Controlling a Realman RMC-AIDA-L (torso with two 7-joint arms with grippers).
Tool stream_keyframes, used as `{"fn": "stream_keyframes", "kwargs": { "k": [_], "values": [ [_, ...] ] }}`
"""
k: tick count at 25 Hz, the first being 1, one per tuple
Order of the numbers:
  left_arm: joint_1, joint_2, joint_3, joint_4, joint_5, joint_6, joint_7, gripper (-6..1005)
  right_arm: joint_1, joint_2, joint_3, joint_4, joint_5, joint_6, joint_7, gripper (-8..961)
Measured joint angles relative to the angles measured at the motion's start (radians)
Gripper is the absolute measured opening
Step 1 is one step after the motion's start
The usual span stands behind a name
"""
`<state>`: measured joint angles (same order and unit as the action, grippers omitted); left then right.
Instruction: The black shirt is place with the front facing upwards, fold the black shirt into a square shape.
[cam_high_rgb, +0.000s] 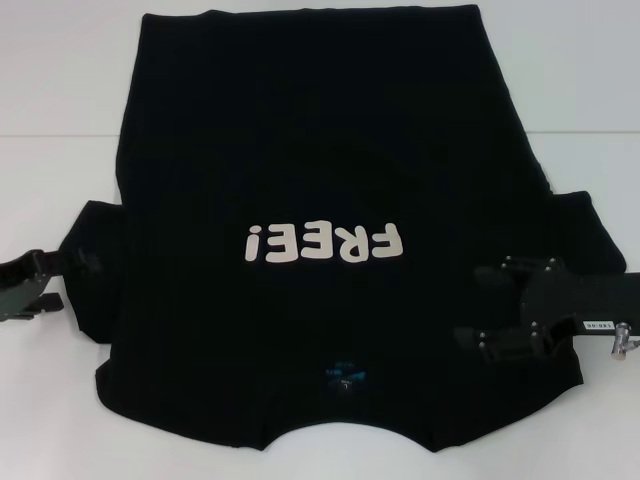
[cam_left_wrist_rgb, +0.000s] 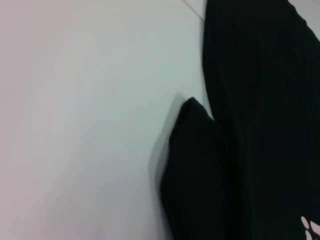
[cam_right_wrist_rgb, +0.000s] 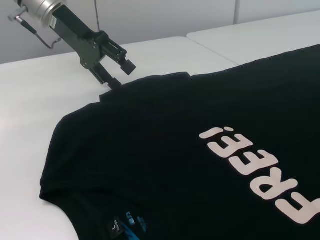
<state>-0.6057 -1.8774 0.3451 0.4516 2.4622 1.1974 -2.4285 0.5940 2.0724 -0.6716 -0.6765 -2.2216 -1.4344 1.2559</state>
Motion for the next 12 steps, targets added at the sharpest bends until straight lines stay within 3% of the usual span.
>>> {"fn": "stream_keyframes", "kwargs": {
  "k": [12],
  "values": [
    [-0.012, -0.007, 0.000, -0.015, 0.000, 0.003, 0.002, 932, -0.002, 0.000, -0.003, 0.000, 0.000, 0.000, -0.001, 941]
  ]
}}
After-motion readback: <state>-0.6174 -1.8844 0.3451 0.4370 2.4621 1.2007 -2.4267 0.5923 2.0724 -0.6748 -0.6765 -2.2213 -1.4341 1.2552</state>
